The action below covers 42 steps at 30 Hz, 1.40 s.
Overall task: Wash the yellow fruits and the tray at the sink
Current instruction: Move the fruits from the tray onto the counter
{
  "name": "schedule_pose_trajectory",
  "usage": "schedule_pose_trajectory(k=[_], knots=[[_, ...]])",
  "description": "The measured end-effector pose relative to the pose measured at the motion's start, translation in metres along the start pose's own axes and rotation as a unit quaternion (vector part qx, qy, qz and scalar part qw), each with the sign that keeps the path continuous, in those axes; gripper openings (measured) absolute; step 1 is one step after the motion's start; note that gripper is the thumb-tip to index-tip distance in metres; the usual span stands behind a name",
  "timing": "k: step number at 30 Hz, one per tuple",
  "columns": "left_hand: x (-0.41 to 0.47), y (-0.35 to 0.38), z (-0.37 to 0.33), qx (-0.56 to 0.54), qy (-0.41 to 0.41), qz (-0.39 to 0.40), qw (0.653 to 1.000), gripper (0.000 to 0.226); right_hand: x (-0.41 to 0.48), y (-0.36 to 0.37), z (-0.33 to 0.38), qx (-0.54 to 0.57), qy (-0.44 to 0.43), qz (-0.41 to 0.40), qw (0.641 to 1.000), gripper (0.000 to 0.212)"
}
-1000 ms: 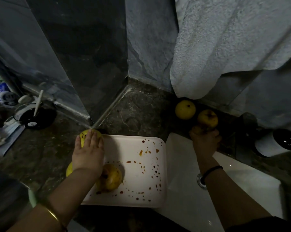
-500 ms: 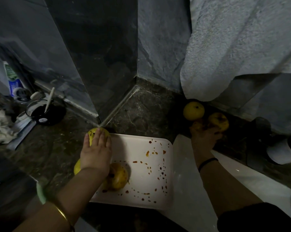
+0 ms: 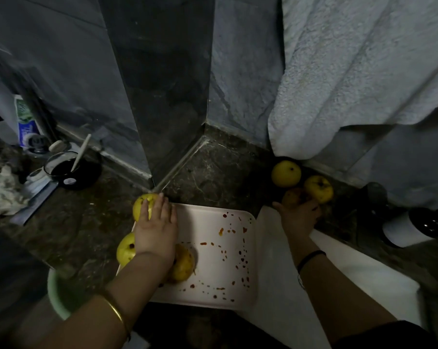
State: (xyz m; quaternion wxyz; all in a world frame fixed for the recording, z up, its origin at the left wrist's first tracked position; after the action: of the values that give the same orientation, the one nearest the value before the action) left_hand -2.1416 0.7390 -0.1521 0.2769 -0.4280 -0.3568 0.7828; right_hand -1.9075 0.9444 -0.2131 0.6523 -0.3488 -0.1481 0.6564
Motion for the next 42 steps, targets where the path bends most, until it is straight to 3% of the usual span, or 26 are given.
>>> schedule_pose_trajectory(k=[5, 9, 11, 13, 17, 19, 22, 25, 28, 33, 35, 38, 42], knots=[[-0.01, 0.01, 0.004, -0.027, 0.015, -0.033, 0.999, 0.068, -0.015, -0.006, 0.002, -0.037, -0.044, -0.003, 0.998, 0.098], [-0.021, 0.022, 0.011, -0.136, 0.055, -0.164, 0.976, 0.074, -0.037, -0.001, 0.032, -0.107, -0.144, -0.002, 0.984, 0.07], [-0.027, 0.028, 0.017, -0.171, 0.075, -0.216, 0.958, 0.064, -0.056, 0.014, 0.051, -0.127, -0.187, 0.011, 0.974, 0.059], [-0.036, 0.031, 0.025, -0.23, 0.054, -0.241, 0.941, 0.054, -0.081, 0.035, 0.068, -0.133, -0.228, 0.054, 0.963, 0.052], [-0.046, 0.053, 0.048, -0.331, -0.034, -0.198, 0.922, 0.043, -0.139, 0.082, 0.087, -0.161, -0.272, 0.23, 0.92, 0.044], [-0.047, 0.067, 0.056, -0.344, -0.04, -0.188, 0.919, 0.045, -0.165, 0.104, 0.092, -0.192, -0.265, 0.325, 0.888, 0.053], [-0.049, 0.081, 0.059, -0.352, -0.019, -0.179, 0.919, 0.04, -0.191, 0.132, 0.084, -0.282, -0.209, 0.44, 0.827, 0.09], [-0.05, 0.089, 0.059, -0.355, -0.008, -0.15, 0.923, 0.047, -0.205, 0.14, 0.07, -0.371, -0.227, 0.452, 0.779, 0.112], [-0.05, 0.089, 0.056, -0.341, -0.004, -0.148, 0.928, 0.055, -0.213, 0.141, 0.055, -0.419, -0.268, 0.423, 0.757, 0.113], [-0.051, 0.083, 0.048, -0.324, 0.0, -0.181, 0.928, 0.057, -0.214, 0.139, 0.048, -0.399, -0.322, 0.367, 0.776, 0.09], [-0.052, 0.081, 0.047, -0.318, 0.001, -0.194, 0.928, 0.056, -0.212, 0.136, 0.047, -0.373, -0.317, 0.36, 0.794, 0.09], [-0.052, 0.083, 0.046, -0.301, 0.01, -0.19, 0.935, 0.056, -0.201, 0.122, 0.045, -0.287, -0.254, 0.366, 0.848, 0.096], [-0.049, 0.083, 0.043, -0.279, 0.002, -0.184, 0.942, 0.054, -0.169, 0.091, 0.04, -0.086, -0.166, 0.337, 0.923, 0.095]])
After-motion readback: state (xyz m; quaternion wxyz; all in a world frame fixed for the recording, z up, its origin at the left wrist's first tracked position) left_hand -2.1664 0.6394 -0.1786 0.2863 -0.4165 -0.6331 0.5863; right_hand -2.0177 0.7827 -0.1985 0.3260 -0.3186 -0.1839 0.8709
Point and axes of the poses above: each hand's wrist, its own x-axis towards the middle knuckle, its own y-axis out of the palm, z = x × y, the point moved 4 cm from there along x, towards the middle knuckle, and after that the axes turned 10 degrees about z, right-handed, at the moved point
